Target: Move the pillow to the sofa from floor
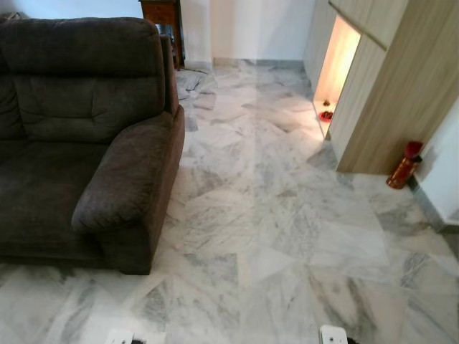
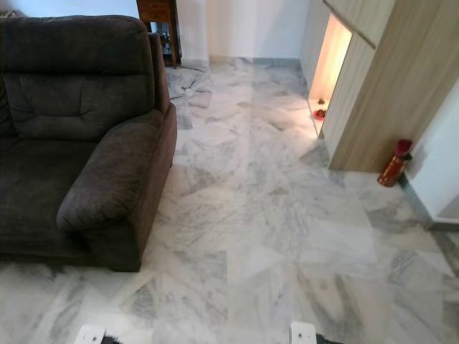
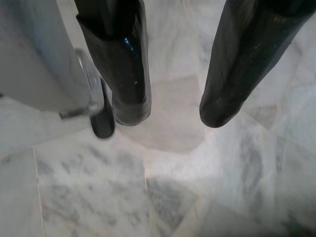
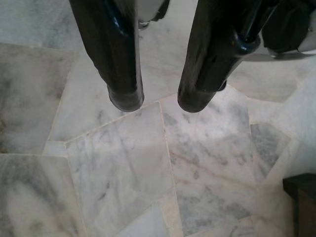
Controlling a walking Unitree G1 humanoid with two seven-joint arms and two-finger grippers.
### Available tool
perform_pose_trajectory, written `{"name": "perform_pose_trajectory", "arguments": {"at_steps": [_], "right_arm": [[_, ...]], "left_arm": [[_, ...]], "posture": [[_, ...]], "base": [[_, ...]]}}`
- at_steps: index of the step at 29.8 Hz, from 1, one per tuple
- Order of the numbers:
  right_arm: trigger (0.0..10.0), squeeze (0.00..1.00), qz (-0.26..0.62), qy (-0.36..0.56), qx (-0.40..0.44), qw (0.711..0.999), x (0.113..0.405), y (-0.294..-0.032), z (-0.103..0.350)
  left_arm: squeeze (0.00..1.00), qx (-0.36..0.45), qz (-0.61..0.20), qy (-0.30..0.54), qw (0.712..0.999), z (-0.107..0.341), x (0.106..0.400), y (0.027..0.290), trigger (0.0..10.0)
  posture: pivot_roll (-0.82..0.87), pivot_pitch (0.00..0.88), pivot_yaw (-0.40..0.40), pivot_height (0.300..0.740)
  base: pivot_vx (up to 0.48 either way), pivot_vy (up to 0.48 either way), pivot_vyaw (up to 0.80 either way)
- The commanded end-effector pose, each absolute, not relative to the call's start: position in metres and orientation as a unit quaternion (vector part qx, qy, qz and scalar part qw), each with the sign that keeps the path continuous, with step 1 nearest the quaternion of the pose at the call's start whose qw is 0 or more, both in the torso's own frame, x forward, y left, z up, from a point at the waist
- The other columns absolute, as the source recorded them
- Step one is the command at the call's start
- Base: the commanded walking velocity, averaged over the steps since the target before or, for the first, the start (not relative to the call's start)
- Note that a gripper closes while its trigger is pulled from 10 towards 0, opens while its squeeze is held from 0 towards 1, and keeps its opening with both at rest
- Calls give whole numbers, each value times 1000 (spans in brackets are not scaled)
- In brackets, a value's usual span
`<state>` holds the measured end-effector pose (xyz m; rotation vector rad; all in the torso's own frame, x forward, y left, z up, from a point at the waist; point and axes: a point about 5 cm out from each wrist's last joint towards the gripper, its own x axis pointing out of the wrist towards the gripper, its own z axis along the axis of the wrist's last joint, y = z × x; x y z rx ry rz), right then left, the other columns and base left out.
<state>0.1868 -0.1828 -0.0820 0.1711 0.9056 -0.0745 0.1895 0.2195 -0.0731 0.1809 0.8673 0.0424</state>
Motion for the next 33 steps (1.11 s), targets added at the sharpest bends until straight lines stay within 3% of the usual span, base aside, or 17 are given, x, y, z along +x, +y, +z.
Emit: {"name": "perform_pose_trajectory", "arguments": {"at_steps": [1,20,33], "right_arm": [[10000,0,-46,438,92,893,186,-185,-82],[10000,0,-38,435,92,895,193,-182,-79],[10000,0,-32,442,93,892,189,-181,-81]], "left_arm": [[0,95,19,430,897,-77,181,223,10000],[0,92,19,430,898,-77,184,219,10000],[0,95,12,439,893,-79,180,217,10000]], "posture": [[29,76,52,740],[43,94,49,740],[48,111,51,740]], "base": [[0,0,0],[0,0,0],[0,442,0]]}}
